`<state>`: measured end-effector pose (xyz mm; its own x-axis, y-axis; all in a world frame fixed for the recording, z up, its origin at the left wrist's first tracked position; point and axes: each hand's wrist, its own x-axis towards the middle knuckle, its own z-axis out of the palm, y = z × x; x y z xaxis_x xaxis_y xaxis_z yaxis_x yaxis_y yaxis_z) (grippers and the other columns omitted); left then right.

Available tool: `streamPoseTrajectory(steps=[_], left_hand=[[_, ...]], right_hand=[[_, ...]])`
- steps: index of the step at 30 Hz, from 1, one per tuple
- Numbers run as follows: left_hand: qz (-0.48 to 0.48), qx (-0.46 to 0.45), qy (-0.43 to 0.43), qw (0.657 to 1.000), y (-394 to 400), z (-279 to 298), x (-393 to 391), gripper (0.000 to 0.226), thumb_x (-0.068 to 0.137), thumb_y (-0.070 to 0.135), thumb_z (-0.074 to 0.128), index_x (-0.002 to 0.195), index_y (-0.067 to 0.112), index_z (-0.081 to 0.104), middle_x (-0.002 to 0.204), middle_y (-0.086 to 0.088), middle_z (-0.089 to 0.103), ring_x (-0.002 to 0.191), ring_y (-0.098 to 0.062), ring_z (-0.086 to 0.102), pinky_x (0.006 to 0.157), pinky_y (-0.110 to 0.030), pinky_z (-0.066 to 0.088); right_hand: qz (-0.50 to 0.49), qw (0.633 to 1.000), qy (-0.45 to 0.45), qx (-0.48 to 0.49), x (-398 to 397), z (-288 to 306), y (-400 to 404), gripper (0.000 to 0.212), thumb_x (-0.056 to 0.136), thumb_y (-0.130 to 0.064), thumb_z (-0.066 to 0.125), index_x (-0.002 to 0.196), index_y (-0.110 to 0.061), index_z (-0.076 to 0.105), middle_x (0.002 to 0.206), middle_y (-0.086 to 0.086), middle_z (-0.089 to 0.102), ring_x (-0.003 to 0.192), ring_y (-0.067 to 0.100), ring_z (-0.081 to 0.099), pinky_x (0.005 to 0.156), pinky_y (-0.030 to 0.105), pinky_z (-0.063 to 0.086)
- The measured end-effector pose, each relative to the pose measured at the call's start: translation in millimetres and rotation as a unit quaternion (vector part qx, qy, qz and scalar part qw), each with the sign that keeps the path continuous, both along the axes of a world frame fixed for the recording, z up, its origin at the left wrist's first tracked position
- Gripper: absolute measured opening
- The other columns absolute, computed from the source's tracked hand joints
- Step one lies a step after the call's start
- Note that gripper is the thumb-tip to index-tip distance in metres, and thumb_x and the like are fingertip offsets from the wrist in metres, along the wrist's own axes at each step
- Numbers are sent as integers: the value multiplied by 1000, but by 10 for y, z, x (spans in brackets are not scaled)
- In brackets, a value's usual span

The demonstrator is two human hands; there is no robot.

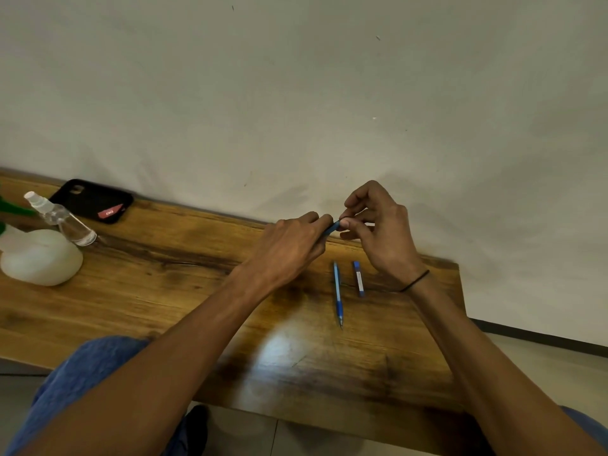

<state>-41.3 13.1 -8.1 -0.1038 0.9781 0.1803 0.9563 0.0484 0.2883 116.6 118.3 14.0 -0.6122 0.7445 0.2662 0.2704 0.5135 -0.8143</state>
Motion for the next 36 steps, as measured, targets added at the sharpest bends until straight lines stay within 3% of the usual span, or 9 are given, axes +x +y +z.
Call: streamPoseTrajectory(steps=[4, 8, 13, 18, 22, 25, 28, 33, 36], left_hand=[[-4, 0, 6, 1000, -18, 11, 38, 30, 111, 30, 49, 139, 22, 51, 113, -2, 64, 75, -15, 53, 65, -30, 44], [4, 41, -78, 996, -9, 60, 53, 24, 110, 31, 52, 131, 21, 58, 100, 2, 61, 75, -13, 55, 58, -24, 35], [0, 43, -212, 976, -24, 79, 61, 23, 108, 31, 58, 127, 20, 64, 112, -1, 71, 95, -15, 67, 77, -34, 56], [5, 62, -276, 959, -9, 128, 62, 27, 108, 41, 56, 120, 21, 69, 108, 5, 72, 94, -10, 70, 80, -35, 61], [69, 117, -317, 939, -19, 215, 33, 48, 111, 53, 33, 116, 21, 69, 109, 6, 70, 87, -6, 72, 69, -29, 62], [124, 198, -333, 914, -22, 250, -109, 51, 112, 50, 29, 110, 21, 71, 101, 7, 72, 77, -7, 73, 61, -19, 54], [142, 220, -343, 902, -28, 233, -159, 45, 115, 40, 32, 104, 22, 72, 93, 5, 73, 72, -10, 73, 61, -25, 55], [103, 230, -318, 914, -33, 225, -53, 45, 113, 43, 34, 102, 20, 72, 87, 10, 72, 69, -8, 73, 61, -30, 60], [96, 237, -318, 913, -30, 238, -46, 41, 114, 39, 37, 100, 21, 71, 85, 10, 71, 68, -8, 73, 60, -32, 61]], right_hand=[[17, 1000, 10, -11, 38, 23, 19, 20, 91, 0, 76, 103, -11, 63, 86, 4, 70, 81, 10, 75, 70, 19, 61], [1, 996, 47, -71, 40, 24, 8, 25, 85, 0, 82, 105, -8, 71, 96, 3, 75, 90, 15, 74, 81, 28, 62], [-28, 983, 94, -153, -8, -17, -60, 14, 90, 2, 76, 103, -3, 76, 104, 7, 79, 96, 30, 72, 78, 41, 63], [-21, 960, 165, -226, -23, 74, -69, 16, 99, -1, 65, 110, 11, 64, 103, 21, 76, 100, 35, 75, 87, 44, 63], [-19, 922, 248, -298, -20, 285, -65, 17, 110, -12, 48, 121, -2, 53, 93, 14, 68, 96, 30, 73, 91, 46, 61], [-8, 848, 353, -396, -10, 515, -99, 15, 113, -18, 37, 115, -12, 51, 83, 6, 53, 75, 22, 59, 76, 40, 57], [4, 790, 410, -456, -8, 741, -162, 22, 114, -29, 35, 105, -17, 51, 76, 2, 44, 63, 15, 40, 60, 30, 38], [33, 781, 426, -455, 57, 1046, -243, 54, 111, -52, 24, 80, -15, 45, 67, -1, 24, 54, 11, 19, 51, 28, 16], [46, 773, 428, -466, 88, 1172, -289, 56, 109, -55, 23, 69, -16, 32, 62, -2, 15, 51, 12, 11, 47, 29, 10]])
